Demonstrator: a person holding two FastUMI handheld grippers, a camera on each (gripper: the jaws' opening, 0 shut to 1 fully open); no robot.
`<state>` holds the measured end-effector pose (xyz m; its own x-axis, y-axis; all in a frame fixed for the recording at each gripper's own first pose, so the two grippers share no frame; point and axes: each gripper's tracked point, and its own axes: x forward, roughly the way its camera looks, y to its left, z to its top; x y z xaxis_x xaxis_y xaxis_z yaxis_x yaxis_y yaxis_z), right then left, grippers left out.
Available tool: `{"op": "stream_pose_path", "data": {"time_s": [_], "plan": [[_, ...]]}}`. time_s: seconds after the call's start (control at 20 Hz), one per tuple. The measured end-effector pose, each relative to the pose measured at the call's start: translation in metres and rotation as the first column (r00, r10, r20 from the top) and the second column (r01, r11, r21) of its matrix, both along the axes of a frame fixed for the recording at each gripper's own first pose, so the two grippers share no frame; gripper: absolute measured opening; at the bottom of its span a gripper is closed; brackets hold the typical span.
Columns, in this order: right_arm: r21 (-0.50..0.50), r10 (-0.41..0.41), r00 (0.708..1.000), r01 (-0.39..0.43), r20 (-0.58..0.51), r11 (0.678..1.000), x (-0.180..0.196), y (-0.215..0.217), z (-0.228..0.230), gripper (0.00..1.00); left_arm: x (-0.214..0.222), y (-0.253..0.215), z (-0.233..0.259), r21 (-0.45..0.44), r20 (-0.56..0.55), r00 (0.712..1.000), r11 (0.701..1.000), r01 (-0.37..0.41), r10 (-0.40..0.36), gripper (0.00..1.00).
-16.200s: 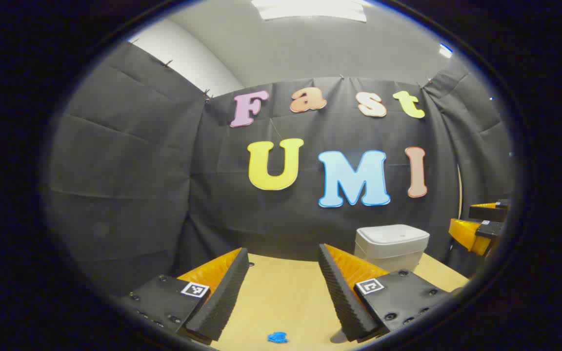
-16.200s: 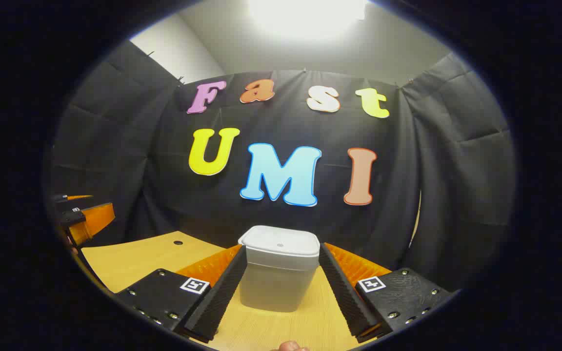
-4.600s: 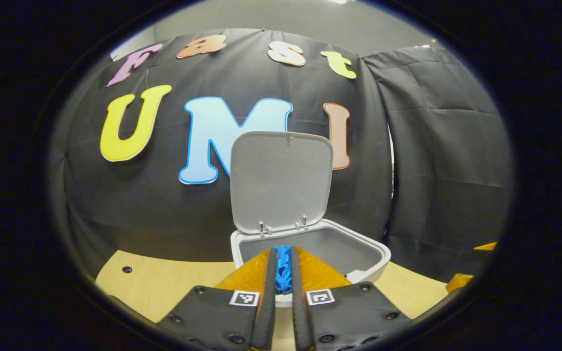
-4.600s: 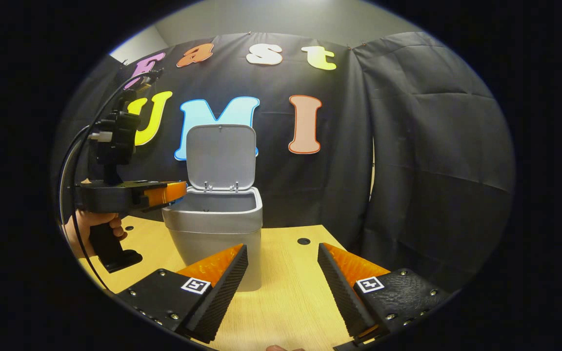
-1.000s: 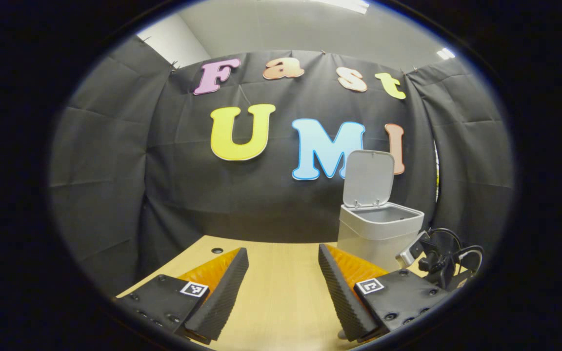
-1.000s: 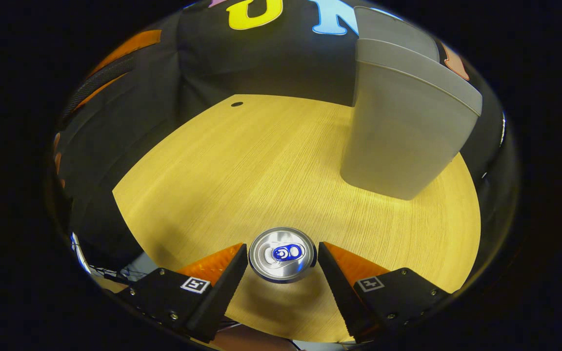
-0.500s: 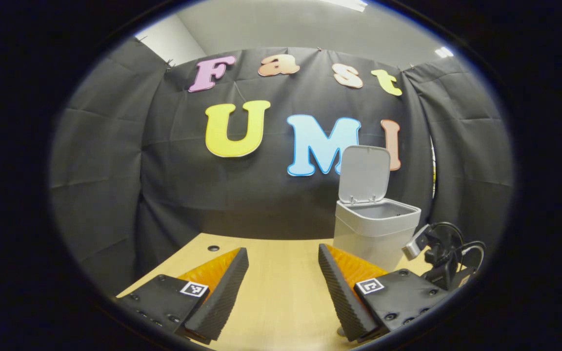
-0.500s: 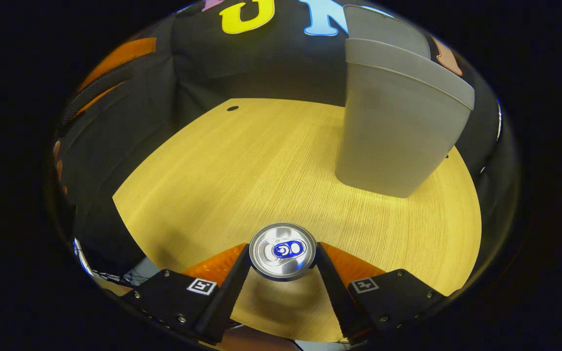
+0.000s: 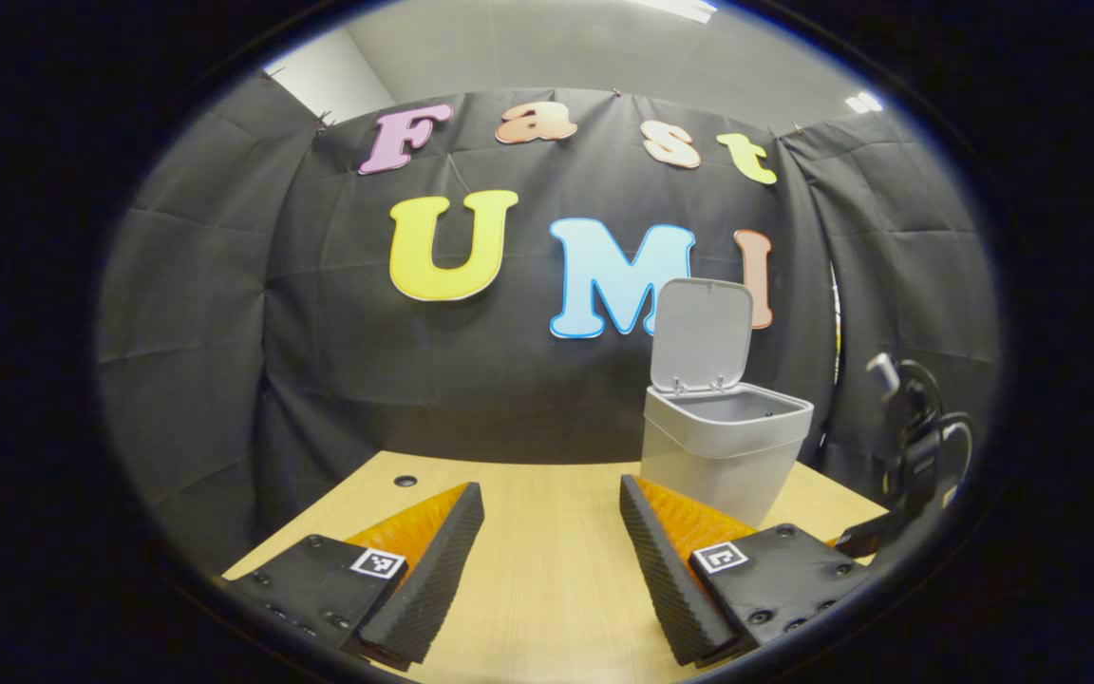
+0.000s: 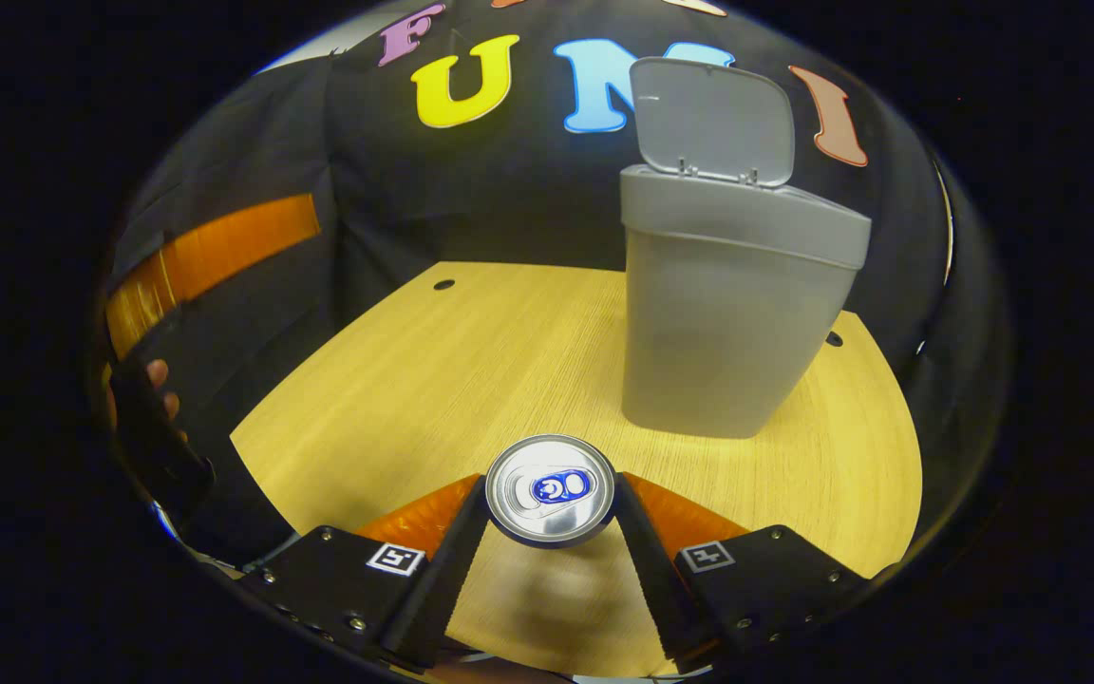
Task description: Press the lid of the desktop garbage bin to open it, pick up the crumpled paper on the desktop and throw it into the bin, then pick up the pop can on the desktop and drop it into the bin, and finally close the garbage bin lid.
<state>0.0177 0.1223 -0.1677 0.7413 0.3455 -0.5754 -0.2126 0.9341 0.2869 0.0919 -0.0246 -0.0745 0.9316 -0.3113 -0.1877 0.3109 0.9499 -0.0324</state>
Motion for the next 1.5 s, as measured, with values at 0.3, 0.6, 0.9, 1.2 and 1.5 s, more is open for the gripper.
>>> {"op": "stream_pose_path", "data": {"time_s": [0.3, 0.6, 0.9, 1.2, 1.5], "plan": [[0.032, -0.091, 0.988, 0.087, 0.125, 0.996, 0.023, -0.033, 0.053, 0.82, 0.001, -0.004, -0.005, -0.014, -0.016, 1.0, 1.0, 0.004, -0.004, 0.96], [0.096, -0.155, 0.951, 0.134, 0.267, 0.986, 0.039, -0.051, 0.103, 0.82, 0.0, -0.002, -0.001, -0.003, -0.005, 1.0, 1.0, -0.005, 0.005, 0.96], [0.12, -0.192, 0.9, 0.157, 0.392, 0.98, 0.061, -0.068, 0.147, 0.82, -0.003, -0.008, 0.003, 0.006, 0.002, 1.0, 1.0, -0.002, 0.002, 0.96], [0.114, -0.25, 0.831, 0.223, 0.496, 0.968, 0.078, -0.088, 0.178, 0.82, -0.006, -0.014, 0.007, 0.016, 0.015, 1.0, 1.0, 0.0, 0.0, 0.96], [0.079, -0.295, 0.813, 0.297, 0.502, 0.952, 0.104, -0.101, 0.173, 0.82, -0.008, -0.018, 0.006, 0.006, 0.007, 1.0, 1.0, 0.003, -0.003, 0.96]]}}
